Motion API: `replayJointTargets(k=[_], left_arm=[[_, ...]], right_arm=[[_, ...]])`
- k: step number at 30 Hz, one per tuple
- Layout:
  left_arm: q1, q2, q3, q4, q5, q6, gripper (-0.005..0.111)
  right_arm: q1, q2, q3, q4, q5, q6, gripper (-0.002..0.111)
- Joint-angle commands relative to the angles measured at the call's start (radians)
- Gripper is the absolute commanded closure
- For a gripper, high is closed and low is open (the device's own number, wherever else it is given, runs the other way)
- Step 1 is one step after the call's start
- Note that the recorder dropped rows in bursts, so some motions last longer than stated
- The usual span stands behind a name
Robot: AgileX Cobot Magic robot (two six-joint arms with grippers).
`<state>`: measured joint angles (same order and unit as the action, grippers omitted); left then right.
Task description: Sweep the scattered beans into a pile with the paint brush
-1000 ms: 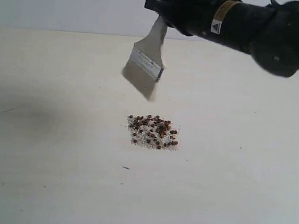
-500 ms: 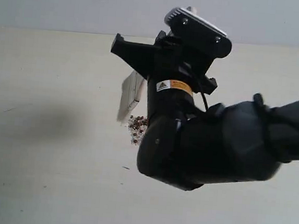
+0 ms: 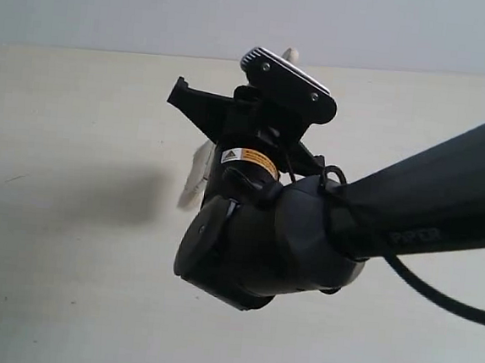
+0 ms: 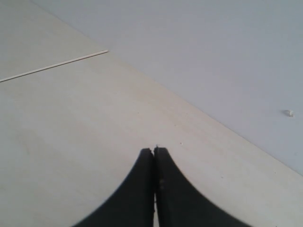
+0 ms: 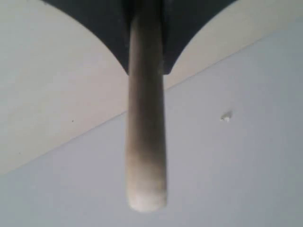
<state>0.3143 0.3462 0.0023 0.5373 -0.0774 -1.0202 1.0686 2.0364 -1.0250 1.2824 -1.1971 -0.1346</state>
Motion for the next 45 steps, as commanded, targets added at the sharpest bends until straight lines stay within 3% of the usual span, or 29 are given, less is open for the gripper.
replayJointTargets(k=[1, 10, 28, 36, 45], left_arm=[[0.001, -0.008, -0.002, -0.002, -0.002, 0.000, 0.107], [0.001, -0.008, -0.002, -0.002, -0.002, 0.000, 0.107], [0.001, -0.008, -0.002, -0.002, -0.002, 0.000, 0.107], [0.001, -0.008, -0.002, -0.002, -0.002, 0.000, 0.107], [0.001, -0.008, -0.002, -0.002, -0.002, 0.000, 0.107]], right_arm=[[0.002, 0.018, -0.009, -0.004, -0.024, 0.031, 0.108], [0.002, 0.101, -0.055, -0.005, -0.024, 0.135, 0.108], [0.008, 0.069, -0.055, 0.184, -0.024, -0.123, 0.108], [0.013, 0.058, -0.055, 0.174, -0.024, -0.174, 0.108], [0.013, 0.042, -0.055, 0.012, -0.024, -0.116, 0.108]])
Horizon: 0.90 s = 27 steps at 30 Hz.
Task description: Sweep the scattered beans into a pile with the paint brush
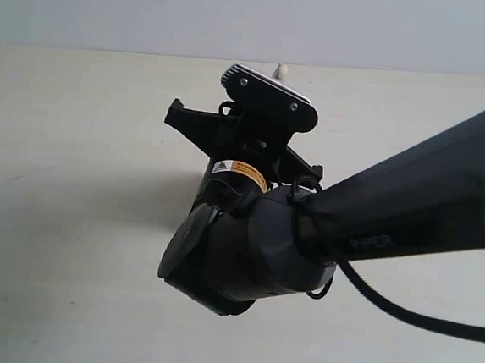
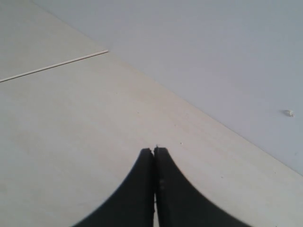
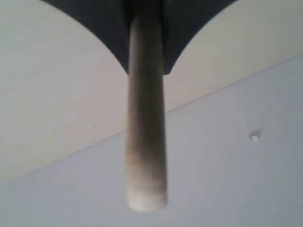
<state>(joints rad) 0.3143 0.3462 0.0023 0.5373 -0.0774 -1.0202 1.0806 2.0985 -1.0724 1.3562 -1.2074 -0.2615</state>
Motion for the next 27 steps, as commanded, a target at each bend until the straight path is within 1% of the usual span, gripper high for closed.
replayJointTargets(k=[1, 6, 11, 15, 17, 19, 20, 21, 22, 23, 24, 27], left_arm=[[0.001, -0.008, -0.002, -0.002, -0.002, 0.000, 0.107], [0.001, -0.008, -0.002, -0.002, -0.002, 0.000, 0.107], [0.001, -0.008, -0.002, -0.002, -0.002, 0.000, 0.107], [0.001, -0.008, -0.002, -0.002, -0.002, 0.000, 0.107], [0.001, -0.008, -0.002, -0.002, -0.002, 0.000, 0.107], [0.001, -0.008, -0.002, -0.002, -0.002, 0.000, 0.107], [0.001, -0.008, -0.002, -0.002, -0.002, 0.000, 0.107], [0.001, -0.008, -0.002, -0.002, -0.002, 0.000, 0.107], [0.001, -0.008, -0.002, -0.002, -0.002, 0.000, 0.107], [0.001, -0.008, -0.002, -0.002, -0.002, 0.000, 0.107], [0.001, -0.008, -0.002, -0.002, -0.002, 0.000, 0.107], [0.001, -0.008, -0.002, -0.002, -0.002, 0.000, 0.107]], right_arm=[[0.001, -0.028, -0.008, -0.062, -0.014, 0.011, 0.108], [0.001, -0.064, -0.008, -0.056, -0.014, -0.067, 0.108], [0.001, -0.159, -0.003, -0.054, -0.014, -0.311, 0.108], [-0.001, -0.262, 0.051, -0.056, -0.014, -0.377, 0.108], [-0.024, -0.326, 0.090, -0.065, 0.010, -0.438, 0.108], [-0.101, -0.444, 0.157, -0.097, 0.227, -0.537, 0.108], [-0.160, -0.506, 0.180, -0.139, 0.383, -0.561, 0.108], [-0.203, -0.537, 0.186, -0.169, 0.472, -0.569, 0.108], [-0.297, -0.606, 0.189, -0.225, 0.698, -0.587, 0.108], [-0.336, -0.636, 0.189, -0.247, 0.790, -0.590, 0.108], [-0.434, -0.684, 0.187, -0.280, 0.942, -0.590, 0.108], [-0.635, -0.731, 0.181, -0.325, 1.183, -0.590, 0.108]])
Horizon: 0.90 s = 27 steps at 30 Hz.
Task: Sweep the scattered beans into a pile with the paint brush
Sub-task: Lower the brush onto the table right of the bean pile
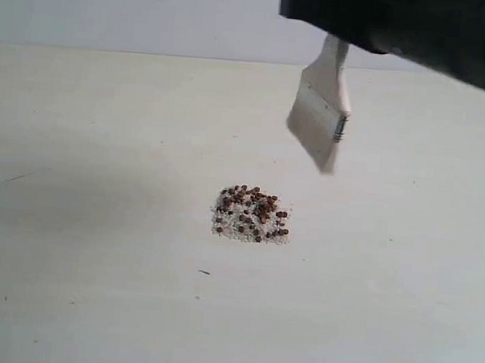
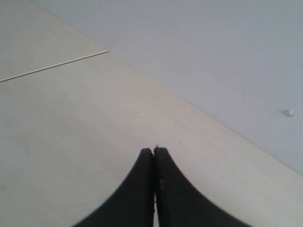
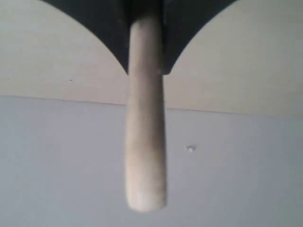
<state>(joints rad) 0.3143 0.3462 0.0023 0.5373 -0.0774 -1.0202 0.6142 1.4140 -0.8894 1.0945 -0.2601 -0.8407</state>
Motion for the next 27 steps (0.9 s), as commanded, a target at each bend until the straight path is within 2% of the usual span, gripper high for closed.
replayJointTargets(k=[1, 7, 11, 17, 27], left_arm=[[0.001, -0.008, -0.002, -0.002, -0.002, 0.000, 0.107], [0.001, -0.008, -0.002, -0.002, -0.002, 0.000, 0.107], [0.001, -0.008, -0.002, -0.002, -0.002, 0.000, 0.107], [0.001, -0.008, -0.002, -0.002, -0.002, 0.000, 0.107], [0.001, -0.008, -0.002, -0.002, -0.002, 0.000, 0.107]], right_arm=[[-0.272, -0.040, -0.027, -0.084, 0.385, -0.021, 0.108], [-0.520, 0.096, -0.212, -0.084, 1.010, -0.077, 0.108], [-0.574, 0.228, -0.293, -0.084, 1.193, -0.081, 0.108], [-0.583, 0.417, -0.304, -0.024, 1.220, -0.082, 0.108], [-0.580, 0.629, -0.304, 0.108, 1.297, -0.232, 0.108]])
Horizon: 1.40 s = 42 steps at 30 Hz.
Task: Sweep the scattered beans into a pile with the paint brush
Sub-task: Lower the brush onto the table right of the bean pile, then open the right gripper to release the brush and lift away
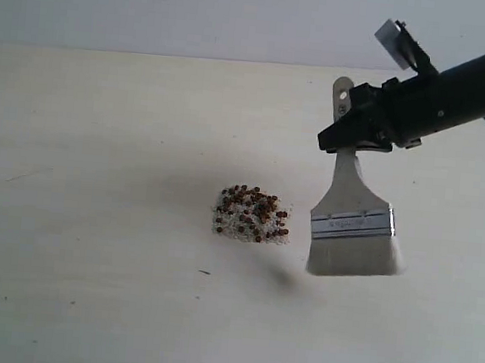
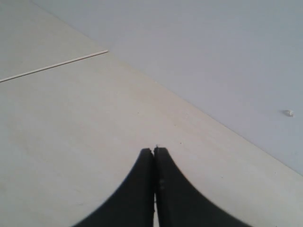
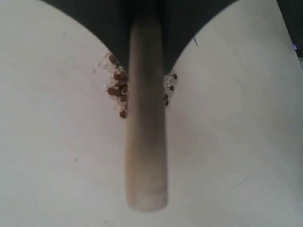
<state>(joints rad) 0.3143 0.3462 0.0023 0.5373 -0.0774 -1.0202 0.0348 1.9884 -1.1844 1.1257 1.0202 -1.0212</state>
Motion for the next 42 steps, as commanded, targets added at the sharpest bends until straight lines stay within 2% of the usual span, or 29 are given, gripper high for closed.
replayJointTargets(k=[1, 5, 16, 18, 25, 28, 31, 42], left_arm=[[0.001, -0.008, -0.002, -0.002, -0.002, 0.000, 0.107], [0.001, -0.008, -0.002, -0.002, -0.002, 0.000, 0.107], [0.001, -0.008, -0.002, -0.002, -0.002, 0.000, 0.107], [0.001, -0.008, -0.002, -0.002, -0.002, 0.000, 0.107], [0.001, -0.008, -0.002, -0.002, -0.002, 0.000, 0.107], [0.001, -0.008, -0.002, -0.002, -0.002, 0.000, 0.107], [0.001, -0.008, -0.002, -0.002, -0.002, 0.000, 0.107], [0.001, -0.008, -0.002, -0.002, -0.002, 0.000, 0.107]], right_arm=[[-0.001, 0.071, -0.009, 0.092, 0.016, -0.057, 0.108], [-0.001, 0.113, -0.009, 0.144, 0.008, -0.101, 0.108], [-0.001, 0.123, -0.009, 0.121, -0.031, -0.112, 0.107], [-0.001, 0.123, -0.009, 0.121, -0.035, -0.112, 0.101], [-0.001, 0.123, -0.009, 0.121, -0.067, -0.110, 0.068], [-0.001, 0.117, -0.009, 0.127, -0.076, -0.110, 0.058], [-0.001, 0.105, -0.009, 0.131, -0.076, -0.108, 0.055], [-0.001, -0.008, -0.009, 0.130, -0.116, -0.035, 0.055]])
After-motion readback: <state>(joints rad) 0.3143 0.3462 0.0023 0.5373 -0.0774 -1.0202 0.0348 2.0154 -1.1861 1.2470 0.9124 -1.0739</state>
